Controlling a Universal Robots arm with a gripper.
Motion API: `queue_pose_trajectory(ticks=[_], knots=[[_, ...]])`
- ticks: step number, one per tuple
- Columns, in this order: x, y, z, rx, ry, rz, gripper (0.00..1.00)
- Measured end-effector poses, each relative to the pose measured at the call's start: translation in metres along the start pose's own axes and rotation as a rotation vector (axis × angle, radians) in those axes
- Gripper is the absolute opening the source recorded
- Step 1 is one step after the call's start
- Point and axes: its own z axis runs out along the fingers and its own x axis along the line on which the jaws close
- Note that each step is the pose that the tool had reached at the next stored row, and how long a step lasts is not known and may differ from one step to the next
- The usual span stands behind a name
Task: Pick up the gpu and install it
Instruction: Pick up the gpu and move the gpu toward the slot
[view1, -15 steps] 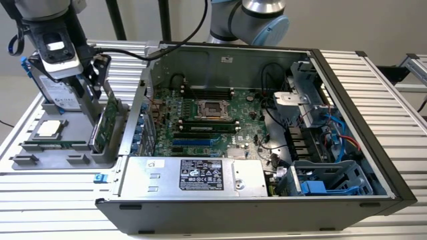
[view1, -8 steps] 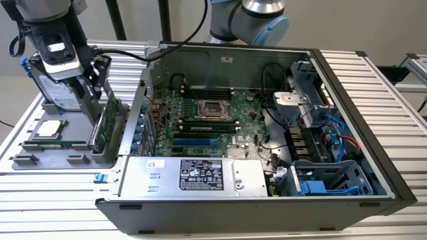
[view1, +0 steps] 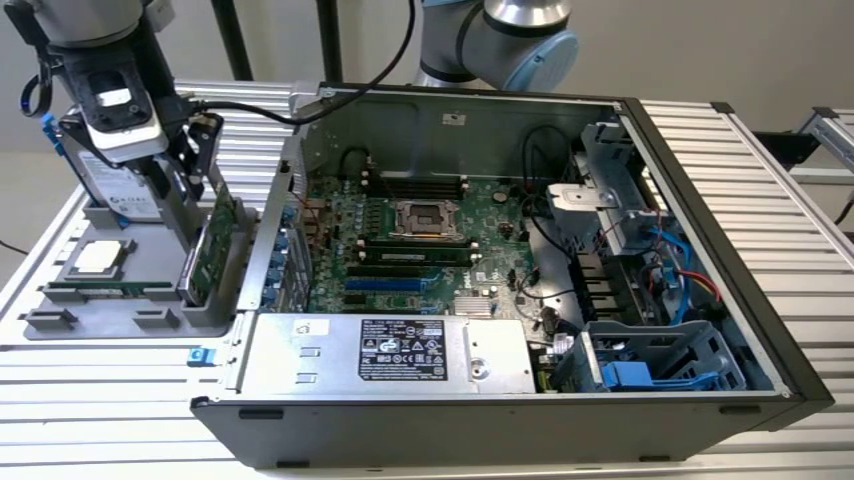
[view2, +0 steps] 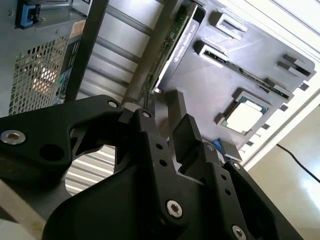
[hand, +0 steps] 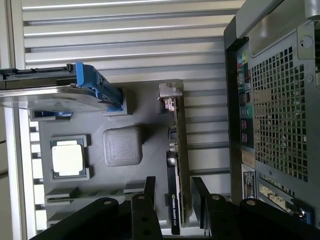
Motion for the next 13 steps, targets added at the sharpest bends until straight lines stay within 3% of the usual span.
queue_pose_trajectory(ticks=[13], knots=[[0.0000, -0.0002, 0.0038, 0.0000, -0.0001, 0.000, 1.00]])
